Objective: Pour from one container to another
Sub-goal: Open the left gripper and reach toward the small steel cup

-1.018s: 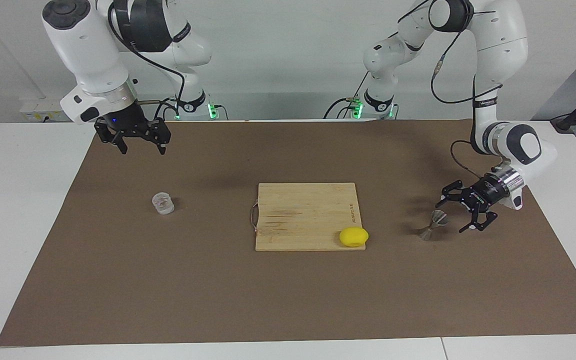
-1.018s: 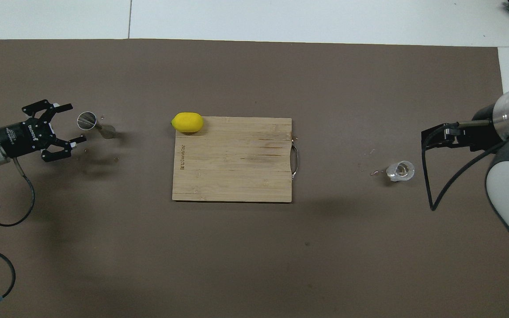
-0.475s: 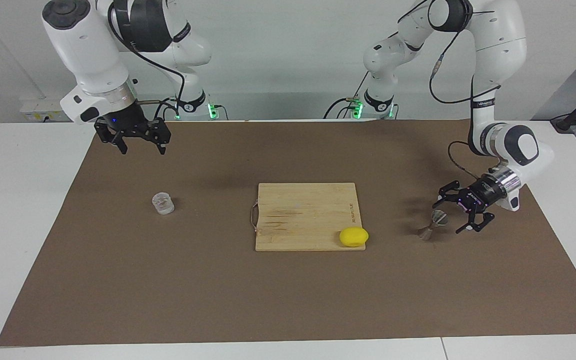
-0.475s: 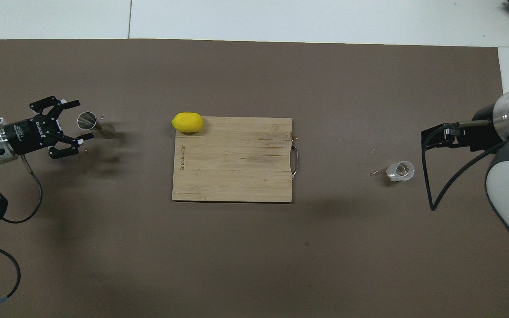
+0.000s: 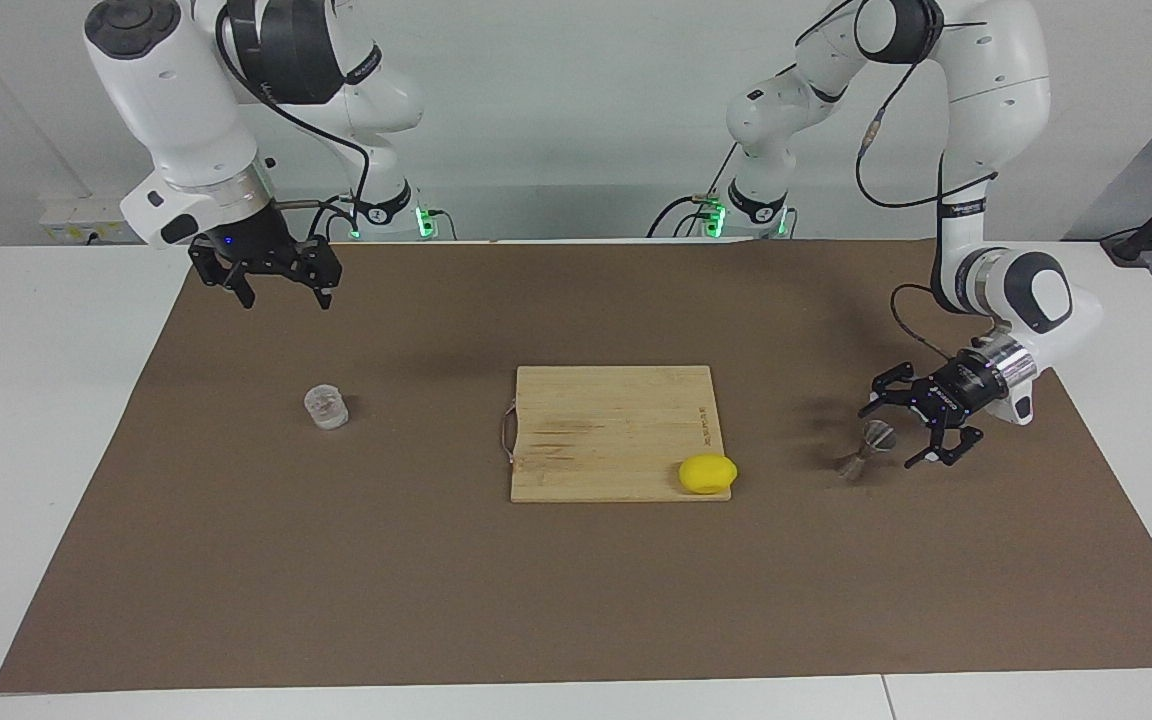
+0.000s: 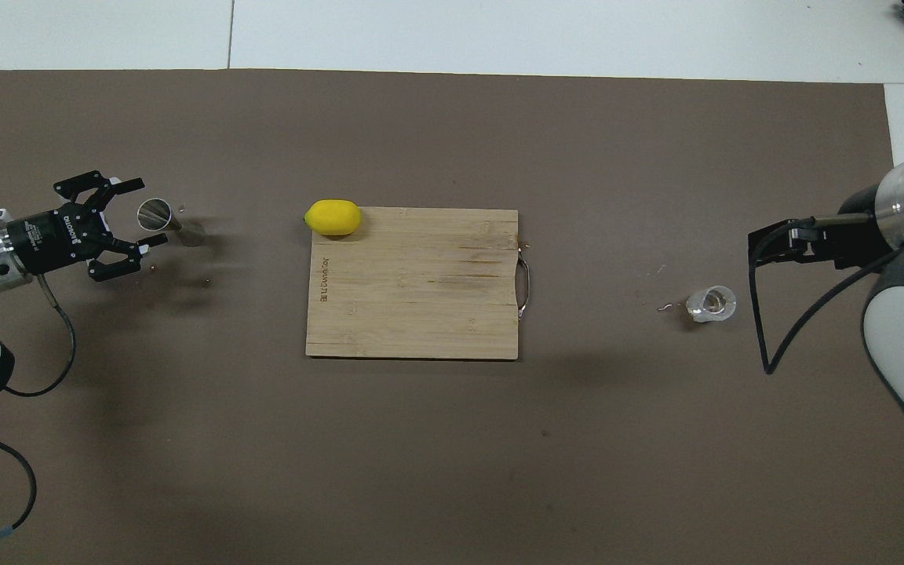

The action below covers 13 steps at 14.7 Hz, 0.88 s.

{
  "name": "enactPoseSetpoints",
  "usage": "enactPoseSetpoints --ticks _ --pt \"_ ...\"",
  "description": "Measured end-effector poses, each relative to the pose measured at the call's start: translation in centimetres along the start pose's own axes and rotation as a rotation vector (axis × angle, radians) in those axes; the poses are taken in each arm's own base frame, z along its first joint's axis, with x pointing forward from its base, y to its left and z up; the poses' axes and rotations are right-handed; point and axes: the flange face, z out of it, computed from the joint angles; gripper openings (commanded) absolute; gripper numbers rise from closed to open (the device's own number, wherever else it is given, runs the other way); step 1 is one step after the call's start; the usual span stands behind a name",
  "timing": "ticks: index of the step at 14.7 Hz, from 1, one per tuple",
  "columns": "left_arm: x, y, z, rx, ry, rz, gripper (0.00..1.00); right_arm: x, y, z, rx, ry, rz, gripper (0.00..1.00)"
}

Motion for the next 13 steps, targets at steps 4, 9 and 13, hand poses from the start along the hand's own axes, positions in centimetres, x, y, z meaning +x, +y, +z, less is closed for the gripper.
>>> enactPoseSetpoints --ticks 4,9,13 --pt "0.43 -0.17 0.12 0.002 0.001 0.001 0.84 0.0 0.0 0.0 0.0 0.0 0.0 1.0" --pt "0.75 -0.24 0.2 0.002 0.001 0.0 0.0 -0.04 0.0 0.04 0.0 -0.004 0.0 1.0" --pt "0.63 -0.32 0.33 0.01 -0.007 0.002 0.0 -0.05 0.01 0.06 -0.001 -0.005 0.0 1.0"
